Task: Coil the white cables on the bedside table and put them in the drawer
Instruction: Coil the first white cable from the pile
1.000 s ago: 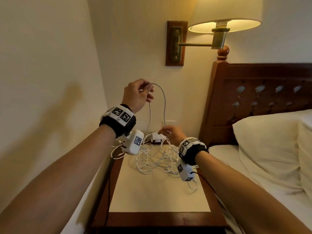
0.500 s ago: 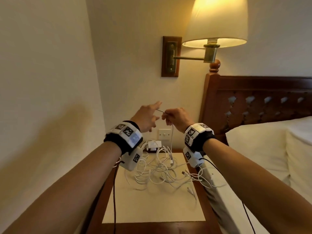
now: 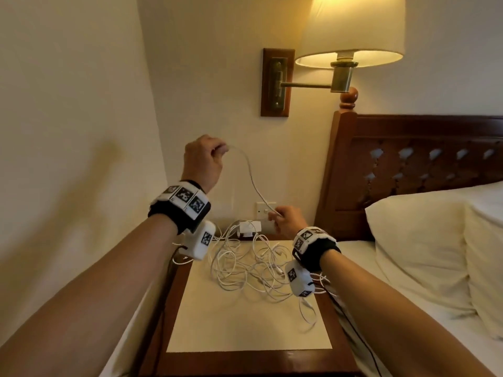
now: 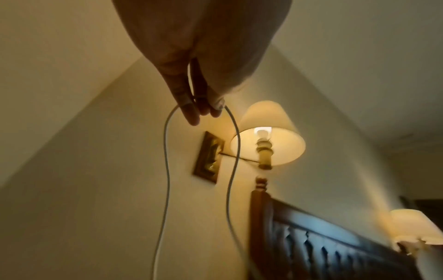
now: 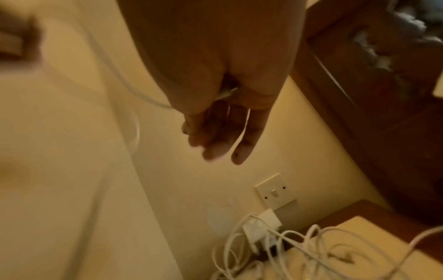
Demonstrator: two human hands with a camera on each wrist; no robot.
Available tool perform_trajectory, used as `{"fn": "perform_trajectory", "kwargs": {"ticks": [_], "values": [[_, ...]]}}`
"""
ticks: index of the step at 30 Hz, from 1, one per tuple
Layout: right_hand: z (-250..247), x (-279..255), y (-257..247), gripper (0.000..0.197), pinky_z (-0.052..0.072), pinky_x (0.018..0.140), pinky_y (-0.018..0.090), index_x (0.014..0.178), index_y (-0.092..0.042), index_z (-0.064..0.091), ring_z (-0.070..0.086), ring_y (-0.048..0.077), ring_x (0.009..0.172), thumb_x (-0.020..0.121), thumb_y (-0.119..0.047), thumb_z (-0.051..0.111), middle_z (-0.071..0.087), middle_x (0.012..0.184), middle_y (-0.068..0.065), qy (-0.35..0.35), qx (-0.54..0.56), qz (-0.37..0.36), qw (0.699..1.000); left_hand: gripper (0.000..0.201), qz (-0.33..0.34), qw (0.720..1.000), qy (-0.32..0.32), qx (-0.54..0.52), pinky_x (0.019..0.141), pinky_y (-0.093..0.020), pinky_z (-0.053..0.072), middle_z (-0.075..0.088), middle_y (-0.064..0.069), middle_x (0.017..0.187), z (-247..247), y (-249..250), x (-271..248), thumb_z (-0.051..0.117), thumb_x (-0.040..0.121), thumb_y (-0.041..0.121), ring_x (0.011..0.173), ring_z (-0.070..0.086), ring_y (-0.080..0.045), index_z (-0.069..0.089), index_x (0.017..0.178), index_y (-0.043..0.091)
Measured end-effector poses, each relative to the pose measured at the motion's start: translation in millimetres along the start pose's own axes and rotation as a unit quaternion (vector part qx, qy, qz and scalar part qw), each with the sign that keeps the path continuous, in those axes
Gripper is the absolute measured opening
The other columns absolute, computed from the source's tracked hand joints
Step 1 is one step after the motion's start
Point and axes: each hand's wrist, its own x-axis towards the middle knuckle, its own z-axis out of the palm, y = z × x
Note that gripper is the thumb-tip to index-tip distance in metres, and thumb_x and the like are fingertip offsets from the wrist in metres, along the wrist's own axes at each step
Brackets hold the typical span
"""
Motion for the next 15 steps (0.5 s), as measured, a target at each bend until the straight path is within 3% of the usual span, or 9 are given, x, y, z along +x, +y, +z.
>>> {"fn": "perform_trajectory", "kwargs": {"ticks": [3, 5, 8, 12, 15], "values": [[-23.3, -9.1, -15.7, 0.029, 0.033, 0.051, 0.025, 0.07, -0.021, 0.065, 0.037, 0.008, 0.049, 0.095, -0.034, 0.059, 0.044, 0.05, -0.011, -0.038, 0.024, -0.006, 0.999, 0.015, -0.119, 0.989, -0.073, 0.056, 0.074, -0.034, 0.049, 0.072, -0.015, 0.08, -1.3, -43.8, -30.4, 0.062, 0.088, 0.005, 0.079, 0.065, -0.032, 0.074, 0.079, 0.002], [-34.1, -21.6, -27.1, 0.041, 0.027, 0.048, 0.023, 0.062, -0.021, 0.057, 0.031, 0.008, 0.046, 0.096, -0.045, 0.054, 0.039, 0.052, -0.008, -0.074, 0.052, -0.028, 0.995, 0.018, -0.178, 0.973, -0.134, 0.067, 0.075, -0.034, 0.049, 0.073, -0.012, 0.08, -0.1, -59.4, -50.1, 0.06, 0.091, 0.01, 0.082, 0.065, -0.032, 0.075, 0.081, 0.006], [-44.9, -35.6, -34.9, 0.043, 0.028, 0.049, 0.02, 0.067, -0.016, 0.051, 0.032, 0.008, 0.049, 0.104, -0.033, 0.039, 0.04, 0.055, -0.006, -0.094, 0.109, -0.062, 0.988, 0.018, -0.182, 0.972, -0.137, 0.061, 0.073, -0.034, 0.049, 0.072, -0.008, 0.083, 3.6, -62.1, -67.5, 0.055, 0.095, 0.014, 0.08, 0.065, -0.031, 0.071, 0.087, 0.011], [-50.4, -51.6, -28.2, 0.029, 0.039, 0.056, 0.014, 0.093, -0.005, 0.062, 0.046, 0.002, 0.051, 0.105, -0.009, 0.036, 0.05, 0.061, -0.003, -0.16, 0.117, -0.095, 0.976, 0.02, -0.147, 0.981, -0.118, 0.037, 0.071, -0.034, 0.049, 0.07, -0.006, 0.089, 5.2, -50.0, -66.8, 0.047, 0.099, 0.017, 0.081, 0.062, -0.028, 0.065, 0.094, 0.01], [-47.4, -63.8, -24.2, 0.026, 0.048, 0.077, 0.019, 0.116, 0.001, 0.059, 0.06, 0.006, 0.069, 0.102, -0.005, 0.038, 0.06, 0.073, 0.004, -0.233, 0.07, -0.079, 0.967, 0.021, -0.114, 0.99, -0.079, 0.037, 0.072, -0.041, 0.049, 0.068, -0.007, 0.082, 2.2, -35.0, -57.3, 0.047, 0.098, 0.022, 0.084, 0.056, -0.031, 0.065, 0.092, 0.012]]}}
